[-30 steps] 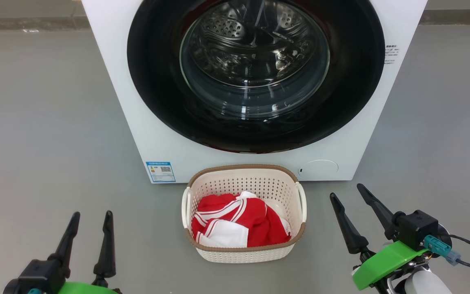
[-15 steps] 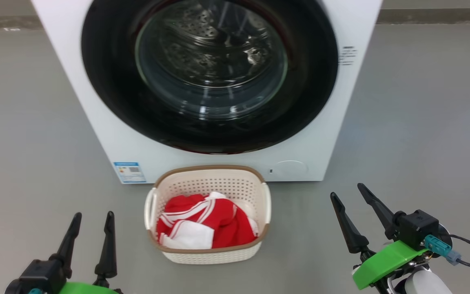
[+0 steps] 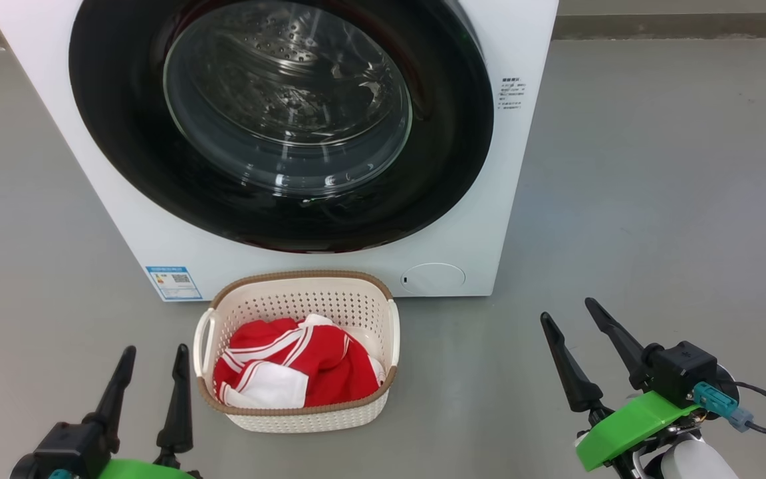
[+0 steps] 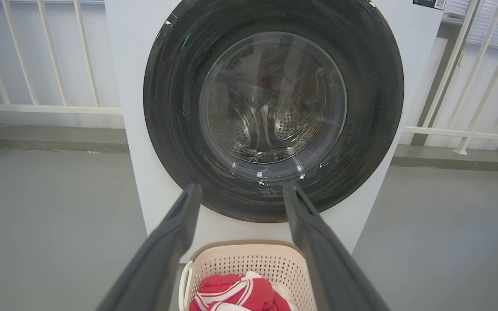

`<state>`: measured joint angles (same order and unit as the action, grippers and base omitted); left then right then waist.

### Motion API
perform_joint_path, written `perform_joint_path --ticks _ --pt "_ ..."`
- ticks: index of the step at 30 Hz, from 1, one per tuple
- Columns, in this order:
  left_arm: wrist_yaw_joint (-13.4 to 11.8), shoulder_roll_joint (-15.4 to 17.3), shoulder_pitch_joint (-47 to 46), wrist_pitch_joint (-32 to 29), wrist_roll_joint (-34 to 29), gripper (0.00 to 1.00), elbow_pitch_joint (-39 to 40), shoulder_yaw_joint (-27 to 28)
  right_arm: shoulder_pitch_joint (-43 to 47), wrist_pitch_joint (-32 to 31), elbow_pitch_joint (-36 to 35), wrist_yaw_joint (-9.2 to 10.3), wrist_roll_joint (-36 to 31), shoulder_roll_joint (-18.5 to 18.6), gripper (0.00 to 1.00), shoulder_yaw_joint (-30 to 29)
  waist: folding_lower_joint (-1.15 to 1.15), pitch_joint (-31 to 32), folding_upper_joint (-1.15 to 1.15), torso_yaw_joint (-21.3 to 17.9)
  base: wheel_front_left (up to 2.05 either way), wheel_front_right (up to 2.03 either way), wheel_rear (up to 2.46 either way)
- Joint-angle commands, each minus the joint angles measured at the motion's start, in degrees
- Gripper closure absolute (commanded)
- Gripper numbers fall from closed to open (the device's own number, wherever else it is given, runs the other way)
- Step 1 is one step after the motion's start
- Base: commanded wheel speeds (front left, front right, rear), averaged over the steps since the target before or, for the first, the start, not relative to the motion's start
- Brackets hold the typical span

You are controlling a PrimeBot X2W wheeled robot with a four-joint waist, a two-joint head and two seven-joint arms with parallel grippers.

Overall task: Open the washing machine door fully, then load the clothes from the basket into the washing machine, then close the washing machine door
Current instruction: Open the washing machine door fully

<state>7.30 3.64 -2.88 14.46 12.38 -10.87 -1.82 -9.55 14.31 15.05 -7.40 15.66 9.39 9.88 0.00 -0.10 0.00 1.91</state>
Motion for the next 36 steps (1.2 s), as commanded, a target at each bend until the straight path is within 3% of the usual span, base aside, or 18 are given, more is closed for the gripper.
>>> perform_joint_path --ticks 1,36 --pt "0.19 1.22 -2.67 0.54 0.47 0.0 1.1 1.76 -2.25 0.69 -1.54 -0.09 -0.03 0.15 0.0 1.01 0.0 -0.01 0.0 0.04 0.0 0.0 0.0" --pt "0.19 1.17 -2.81 0.54 0.95 0.0 1.78 1.75 -3.6 0.69 -1.84 -0.09 0.52 0.78 0.0 0.17 0.0 -1.58 0.0 0.72 0.0 0.0 0.0"
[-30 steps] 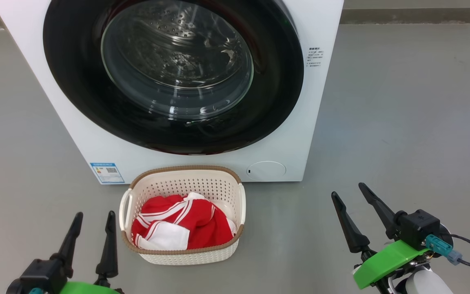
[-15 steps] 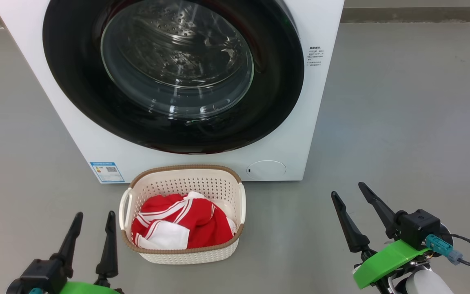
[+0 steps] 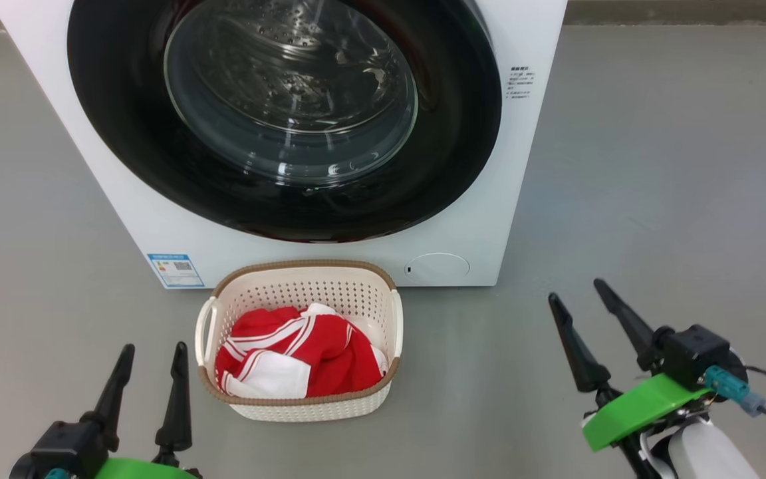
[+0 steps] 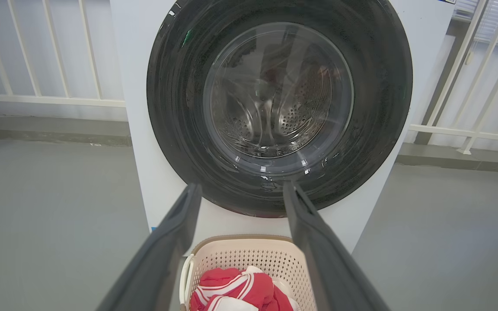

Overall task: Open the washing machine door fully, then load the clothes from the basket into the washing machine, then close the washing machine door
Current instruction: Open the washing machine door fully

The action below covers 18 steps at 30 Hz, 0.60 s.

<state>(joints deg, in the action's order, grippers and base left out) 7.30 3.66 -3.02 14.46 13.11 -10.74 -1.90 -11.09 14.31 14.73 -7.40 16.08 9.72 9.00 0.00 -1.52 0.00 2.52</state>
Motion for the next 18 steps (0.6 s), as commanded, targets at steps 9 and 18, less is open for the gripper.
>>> perform_joint_path --ticks 9,18 --pt "0.19 1.36 -3.41 0.54 -0.06 0.0 2.43 2.01 -4.79 0.69 -1.66 -0.09 -0.19 1.25 0.0 -0.57 0.0 -2.1 0.0 0.83 0.0 0.0 0.0" --pt "0.19 2.05 -4.8 0.54 0.03 0.0 2.74 2.21 -9.55 0.69 -2.0 -0.09 -0.18 2.2 0.0 -3.8 0.0 -5.54 0.0 2.05 0.0 0.0 0.0"
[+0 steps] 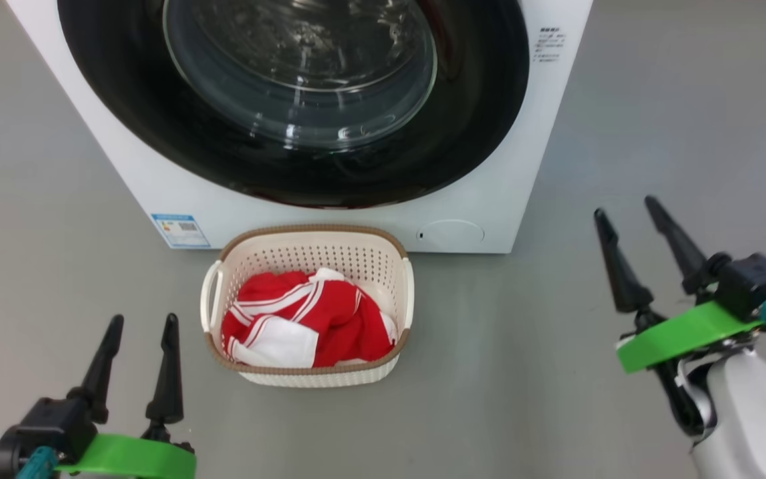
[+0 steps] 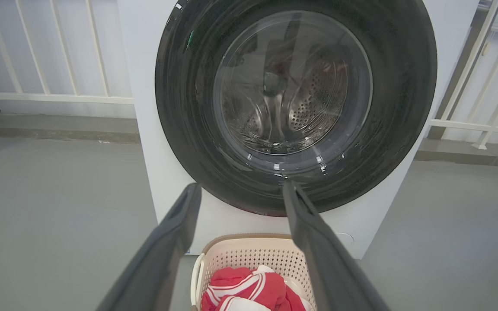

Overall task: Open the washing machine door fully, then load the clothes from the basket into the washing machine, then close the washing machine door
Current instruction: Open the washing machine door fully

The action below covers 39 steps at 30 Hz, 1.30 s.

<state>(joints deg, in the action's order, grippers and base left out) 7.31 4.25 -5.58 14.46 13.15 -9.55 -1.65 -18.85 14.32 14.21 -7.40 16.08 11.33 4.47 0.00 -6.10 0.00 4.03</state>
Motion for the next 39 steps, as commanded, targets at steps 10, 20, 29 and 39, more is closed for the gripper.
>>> perform_joint_path --ticks 10,20,29,39 --pt "0.18 0.65 -4.23 0.54 0.74 0.0 2.29 3.29 -7.15 0.68 -1.44 -0.09 3.13 2.76 0.0 -3.26 0.0 -4.91 0.0 2.67 0.0 0.0 0.0" --pt "0.18 0.37 -5.41 0.54 1.24 0.0 4.55 3.24 -13.45 0.68 0.57 -0.09 15.15 6.21 0.0 -4.67 0.0 -8.54 0.0 3.83 0.0 0.0 0.0" --pt "0.18 0.23 -6.93 0.54 1.88 0.0 4.91 2.79 -20.62 0.42 6.26 -0.09 23.64 9.95 0.39 -2.01 0.0 -11.38 0.0 5.18 0.0 0.0 0.0" --pt "0.18 0.07 -8.17 0.54 2.8 0.0 5.53 2.79 -29.4 -4.98 11.66 -0.09 33.25 14.51 1.0 1.86 0.0 -14.43 0.0 6.84 0.0 0.0 0.0"
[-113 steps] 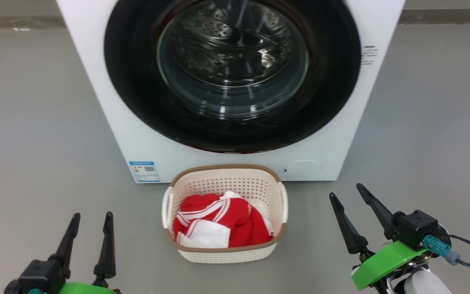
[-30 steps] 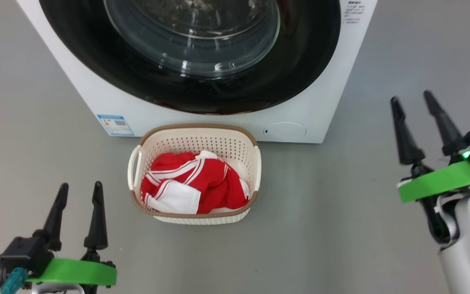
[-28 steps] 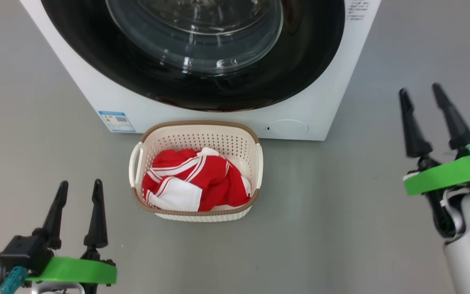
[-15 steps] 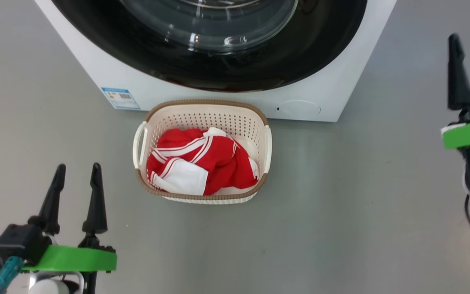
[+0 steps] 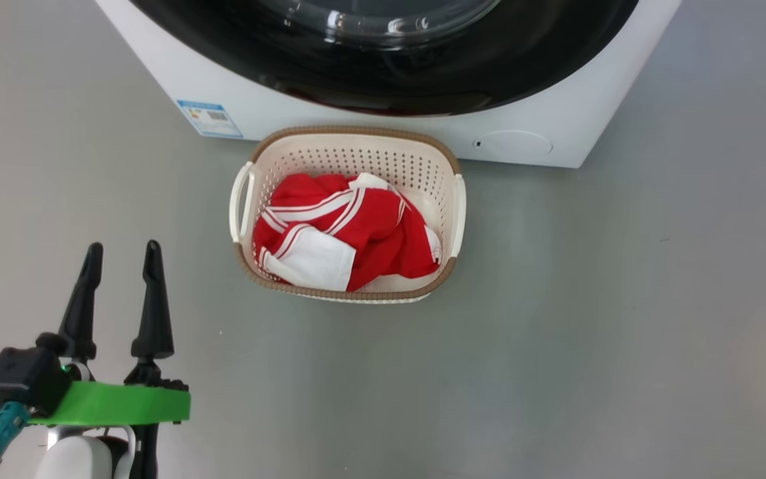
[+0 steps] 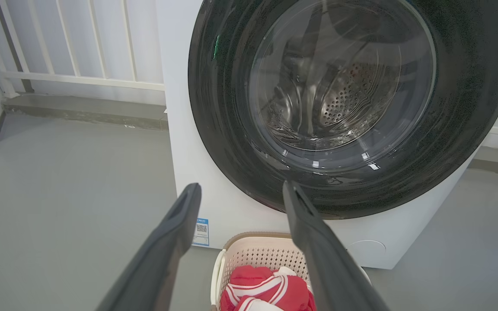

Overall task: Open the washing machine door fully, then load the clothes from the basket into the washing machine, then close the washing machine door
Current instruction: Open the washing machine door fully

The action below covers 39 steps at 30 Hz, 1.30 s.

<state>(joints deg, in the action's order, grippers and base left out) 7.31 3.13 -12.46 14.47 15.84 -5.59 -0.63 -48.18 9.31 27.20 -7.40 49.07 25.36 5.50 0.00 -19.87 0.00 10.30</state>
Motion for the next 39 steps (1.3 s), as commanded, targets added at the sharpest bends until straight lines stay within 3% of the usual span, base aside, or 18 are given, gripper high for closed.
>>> perform_joint_path --ticks 1,12,21,30,39 --pt "0.18 1.18 -1.42 0.52 0.28 0.0 1.6 1.67 -1.04 -0.89 -0.61 -0.09 1.57 0.6 1.0 1.02 0.0 -0.96 0.0 0.73 0.0 0.0 0.0" --pt "0.18 1.0 -2.98 0.52 1.56 0.0 1.46 0.73 -10.57 -14.06 4.51 -0.09 19.86 1.03 1.0 0.87 0.0 -4.07 0.0 2.23 0.0 0.0 0.0" --pt "0.18 0.7 -3.79 0.52 1.9 0.0 1.08 0.88 -16.49 -24.5 7.63 -0.09 30.42 1.18 1.0 0.49 0.0 -6.06 0.0 3.38 0.0 0.0 0.0" --pt "0.18 0.36 -4.57 0.52 2.21 0.0 0.69 0.52 -22.29 -32.75 12.32 -0.09 33.65 0.76 1.0 2.27 0.0 -7.78 0.0 4.5 0.0 0.0 0.0" --pt "0.18 0.12 -4.81 0.52 2.46 0.0 0.26 0.48 -26.92 -36.73 16.69 -0.09 34.98 0.58 1.0 2.59 0.0 -8.81 0.0 5.03 0.0 0.0 0.0"
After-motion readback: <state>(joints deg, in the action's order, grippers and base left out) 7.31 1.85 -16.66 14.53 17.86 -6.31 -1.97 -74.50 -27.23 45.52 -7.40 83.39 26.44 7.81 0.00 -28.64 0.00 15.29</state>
